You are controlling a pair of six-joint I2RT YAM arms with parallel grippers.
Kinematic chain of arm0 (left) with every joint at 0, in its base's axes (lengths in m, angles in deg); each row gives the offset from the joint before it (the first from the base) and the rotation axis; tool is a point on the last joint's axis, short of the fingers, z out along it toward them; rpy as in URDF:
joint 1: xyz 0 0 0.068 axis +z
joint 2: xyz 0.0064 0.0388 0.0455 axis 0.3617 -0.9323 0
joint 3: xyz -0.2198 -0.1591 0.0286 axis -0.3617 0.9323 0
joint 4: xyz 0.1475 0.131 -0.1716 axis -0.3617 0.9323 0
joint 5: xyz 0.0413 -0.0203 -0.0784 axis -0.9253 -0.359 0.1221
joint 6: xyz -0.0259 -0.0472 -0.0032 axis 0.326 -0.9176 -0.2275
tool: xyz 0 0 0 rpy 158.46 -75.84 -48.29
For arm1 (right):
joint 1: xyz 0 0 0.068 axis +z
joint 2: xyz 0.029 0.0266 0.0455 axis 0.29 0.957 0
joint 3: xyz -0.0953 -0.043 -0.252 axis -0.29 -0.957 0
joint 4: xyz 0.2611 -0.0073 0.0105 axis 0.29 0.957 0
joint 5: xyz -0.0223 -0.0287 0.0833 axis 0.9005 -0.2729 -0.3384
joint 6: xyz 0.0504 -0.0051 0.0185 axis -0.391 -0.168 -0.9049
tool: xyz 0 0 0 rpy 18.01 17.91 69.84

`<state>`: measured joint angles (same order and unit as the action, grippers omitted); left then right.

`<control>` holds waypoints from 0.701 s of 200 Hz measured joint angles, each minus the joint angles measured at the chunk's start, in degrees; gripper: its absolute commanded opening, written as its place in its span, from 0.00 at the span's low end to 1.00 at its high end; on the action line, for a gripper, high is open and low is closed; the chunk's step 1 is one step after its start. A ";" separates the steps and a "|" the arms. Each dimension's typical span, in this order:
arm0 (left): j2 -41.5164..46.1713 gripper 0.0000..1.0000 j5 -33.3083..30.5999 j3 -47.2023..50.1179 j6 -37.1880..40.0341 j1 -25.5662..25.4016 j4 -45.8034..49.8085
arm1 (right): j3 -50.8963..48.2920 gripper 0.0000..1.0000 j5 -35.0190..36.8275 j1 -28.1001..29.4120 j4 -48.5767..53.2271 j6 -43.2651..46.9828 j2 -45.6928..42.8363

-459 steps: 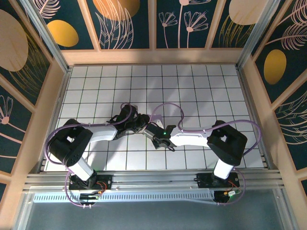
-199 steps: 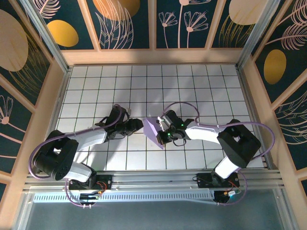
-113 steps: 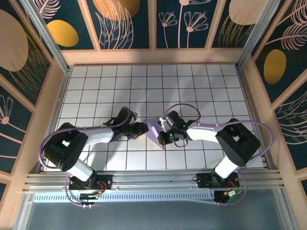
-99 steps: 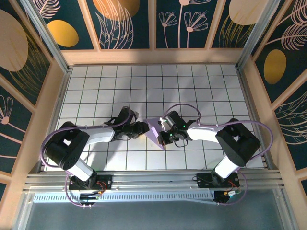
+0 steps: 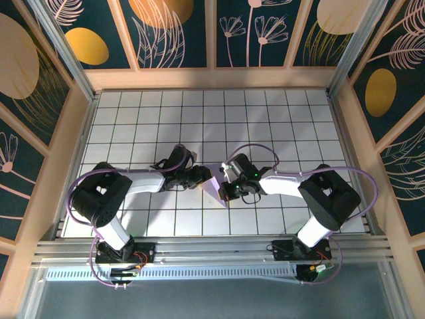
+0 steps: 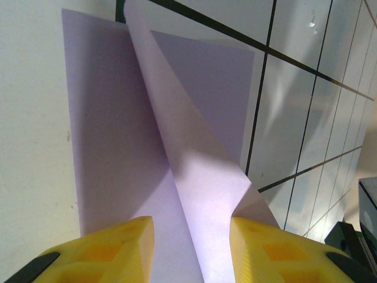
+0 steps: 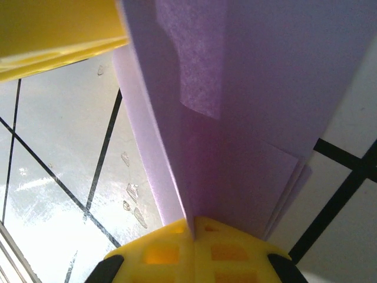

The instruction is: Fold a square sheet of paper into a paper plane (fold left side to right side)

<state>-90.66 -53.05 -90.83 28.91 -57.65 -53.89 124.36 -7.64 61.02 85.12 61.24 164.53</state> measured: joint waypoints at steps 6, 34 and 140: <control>-0.28 0.39 0.11 -0.20 0.00 0.00 0.00 | 0.00 0.00 -0.13 -0.04 -0.11 0.00 0.02; -2.23 0.39 0.33 -1.62 0.02 -0.11 0.07 | 0.00 0.00 -0.39 -0.22 -0.24 0.00 0.07; -4.68 0.40 -0.35 -5.70 2.27 -0.33 4.63 | 0.00 0.02 -0.66 -0.44 -0.70 0.00 0.70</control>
<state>-95.34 -53.40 -96.53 31.18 -57.98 -49.25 124.36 -8.29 60.58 84.42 61.24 165.23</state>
